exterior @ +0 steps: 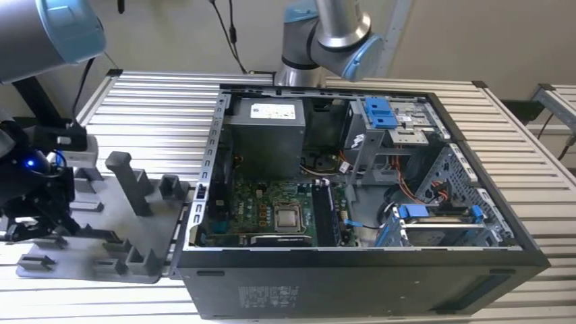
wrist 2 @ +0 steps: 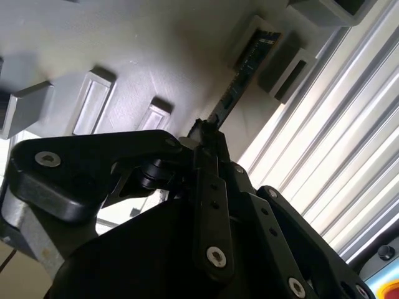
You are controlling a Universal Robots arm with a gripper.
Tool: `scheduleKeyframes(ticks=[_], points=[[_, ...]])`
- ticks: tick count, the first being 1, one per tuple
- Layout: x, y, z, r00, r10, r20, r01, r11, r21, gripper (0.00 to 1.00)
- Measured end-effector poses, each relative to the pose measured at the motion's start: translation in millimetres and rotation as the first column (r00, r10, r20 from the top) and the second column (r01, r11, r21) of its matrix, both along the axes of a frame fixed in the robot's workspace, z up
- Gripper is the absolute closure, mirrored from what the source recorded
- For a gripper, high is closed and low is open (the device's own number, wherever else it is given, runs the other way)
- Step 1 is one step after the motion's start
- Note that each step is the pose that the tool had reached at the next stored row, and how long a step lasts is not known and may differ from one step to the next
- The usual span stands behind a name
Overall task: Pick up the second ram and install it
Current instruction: 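Pick up the second ram and move it above second insertion slot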
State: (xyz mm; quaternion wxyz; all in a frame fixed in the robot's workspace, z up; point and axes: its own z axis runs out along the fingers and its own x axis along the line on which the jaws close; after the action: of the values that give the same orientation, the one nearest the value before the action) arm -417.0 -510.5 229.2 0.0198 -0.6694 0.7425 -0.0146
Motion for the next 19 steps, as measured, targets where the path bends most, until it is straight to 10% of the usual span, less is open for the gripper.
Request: scheduleKeyframes(ticks=[19], points=[[-0.3,0.0,16.8,1.0000,0.000,0.0000,0.000,1.0000,0.0003,0.86]])
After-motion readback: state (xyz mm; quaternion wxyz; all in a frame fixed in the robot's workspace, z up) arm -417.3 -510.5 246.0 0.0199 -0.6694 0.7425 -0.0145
